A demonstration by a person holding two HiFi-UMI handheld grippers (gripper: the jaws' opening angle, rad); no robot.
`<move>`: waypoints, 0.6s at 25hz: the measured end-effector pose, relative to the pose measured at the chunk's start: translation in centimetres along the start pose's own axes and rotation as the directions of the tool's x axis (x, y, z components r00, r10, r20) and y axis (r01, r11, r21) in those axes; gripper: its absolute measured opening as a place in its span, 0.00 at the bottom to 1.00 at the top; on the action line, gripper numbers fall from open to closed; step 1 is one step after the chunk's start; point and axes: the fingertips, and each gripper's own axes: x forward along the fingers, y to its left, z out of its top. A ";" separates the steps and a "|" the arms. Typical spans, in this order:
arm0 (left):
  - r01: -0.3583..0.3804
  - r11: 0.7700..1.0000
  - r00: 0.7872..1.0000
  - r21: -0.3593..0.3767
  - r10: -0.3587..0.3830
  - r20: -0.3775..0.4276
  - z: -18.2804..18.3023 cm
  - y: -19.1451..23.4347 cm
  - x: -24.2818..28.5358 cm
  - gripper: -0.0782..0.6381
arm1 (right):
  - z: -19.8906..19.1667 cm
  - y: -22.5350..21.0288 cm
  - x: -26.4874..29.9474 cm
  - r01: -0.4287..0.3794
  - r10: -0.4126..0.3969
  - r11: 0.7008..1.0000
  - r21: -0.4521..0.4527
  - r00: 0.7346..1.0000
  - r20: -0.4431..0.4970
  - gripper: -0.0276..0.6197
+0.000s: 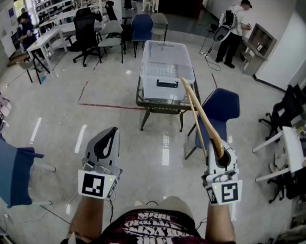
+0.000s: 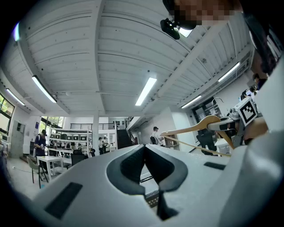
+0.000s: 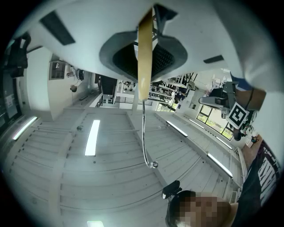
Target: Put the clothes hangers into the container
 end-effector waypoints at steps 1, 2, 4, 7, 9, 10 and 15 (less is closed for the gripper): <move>0.004 1.000 1.000 0.002 -0.004 0.001 0.0 0.3 0.1 0.12 | -0.1 0.4 0.1 0.001 -0.001 1.000 -0.002 1.000 -0.004 0.13; 0.008 1.000 1.000 0.003 -0.008 0.003 -0.1 0.5 0.1 0.12 | -0.2 0.8 0.3 0.001 -0.001 1.000 -0.003 1.000 -0.009 0.13; 0.015 1.000 1.000 -0.003 -0.015 0.006 -0.3 0.9 0.3 0.12 | -0.6 1.5 0.7 0.000 0.000 1.000 -0.002 1.000 -0.025 0.13; 0.019 1.000 1.000 -0.006 -0.019 0.003 -1.1 1.3 1.0 0.12 | -1.4 1.9 1.6 -0.003 0.003 1.000 0.009 0.999 -0.038 0.13; 0.018 1.000 1.000 -0.010 -0.018 -0.010 -1.8 1.4 1.9 0.12 | -1.9 1.7 2.4 -0.005 0.006 1.000 0.021 0.999 -0.031 0.13; 0.019 1.000 1.000 -0.012 -0.019 -0.014 -2.3 1.3 2.4 0.12 | -2.3 1.5 2.8 -0.007 0.008 1.000 0.027 0.999 -0.031 0.13; 0.009 1.000 0.999 0.009 -0.009 -0.048 -4.6 1.7 5.0 0.12 | -4.6 0.0 5.2 -0.010 0.012 0.999 0.041 0.999 -0.039 0.13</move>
